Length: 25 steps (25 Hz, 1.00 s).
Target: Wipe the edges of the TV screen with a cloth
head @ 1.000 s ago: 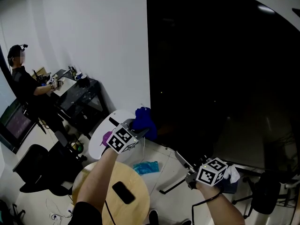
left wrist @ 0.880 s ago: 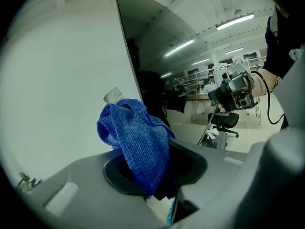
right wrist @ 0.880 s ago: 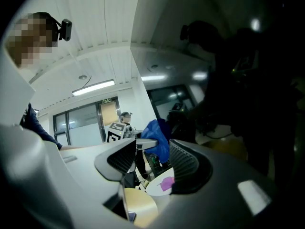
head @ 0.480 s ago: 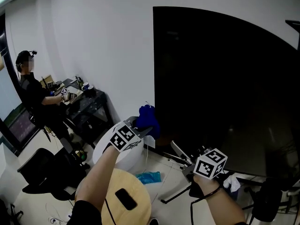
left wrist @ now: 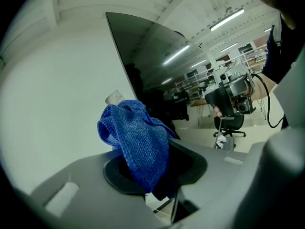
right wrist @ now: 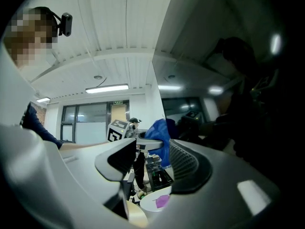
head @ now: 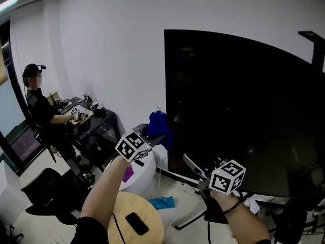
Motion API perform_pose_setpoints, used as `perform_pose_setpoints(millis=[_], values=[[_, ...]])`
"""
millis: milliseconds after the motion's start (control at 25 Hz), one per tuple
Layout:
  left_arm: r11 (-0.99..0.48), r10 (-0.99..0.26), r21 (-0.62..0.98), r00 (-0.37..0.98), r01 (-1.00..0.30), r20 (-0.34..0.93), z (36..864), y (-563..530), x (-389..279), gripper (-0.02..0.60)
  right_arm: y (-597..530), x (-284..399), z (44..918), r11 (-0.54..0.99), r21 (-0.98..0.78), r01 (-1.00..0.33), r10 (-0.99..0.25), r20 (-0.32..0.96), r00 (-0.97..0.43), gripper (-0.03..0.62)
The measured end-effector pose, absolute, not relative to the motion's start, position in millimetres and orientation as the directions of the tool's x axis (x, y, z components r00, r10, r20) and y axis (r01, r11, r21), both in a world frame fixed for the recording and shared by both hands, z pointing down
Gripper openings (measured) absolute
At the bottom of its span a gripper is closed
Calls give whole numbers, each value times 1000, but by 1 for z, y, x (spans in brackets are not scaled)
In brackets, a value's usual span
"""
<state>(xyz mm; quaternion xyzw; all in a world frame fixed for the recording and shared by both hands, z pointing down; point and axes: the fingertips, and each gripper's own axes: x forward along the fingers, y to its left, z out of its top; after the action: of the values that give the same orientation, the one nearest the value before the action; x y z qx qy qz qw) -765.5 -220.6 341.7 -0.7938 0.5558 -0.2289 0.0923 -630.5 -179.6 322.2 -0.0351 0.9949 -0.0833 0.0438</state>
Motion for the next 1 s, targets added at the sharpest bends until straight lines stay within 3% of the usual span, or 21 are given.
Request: perform_pose_setpoints(millis=[1000], values=[[-340,-938,-458,257,-821,234,193,-223,-767,114,-167,-610,291,991,-112,-69,-81,-111,-990,221]])
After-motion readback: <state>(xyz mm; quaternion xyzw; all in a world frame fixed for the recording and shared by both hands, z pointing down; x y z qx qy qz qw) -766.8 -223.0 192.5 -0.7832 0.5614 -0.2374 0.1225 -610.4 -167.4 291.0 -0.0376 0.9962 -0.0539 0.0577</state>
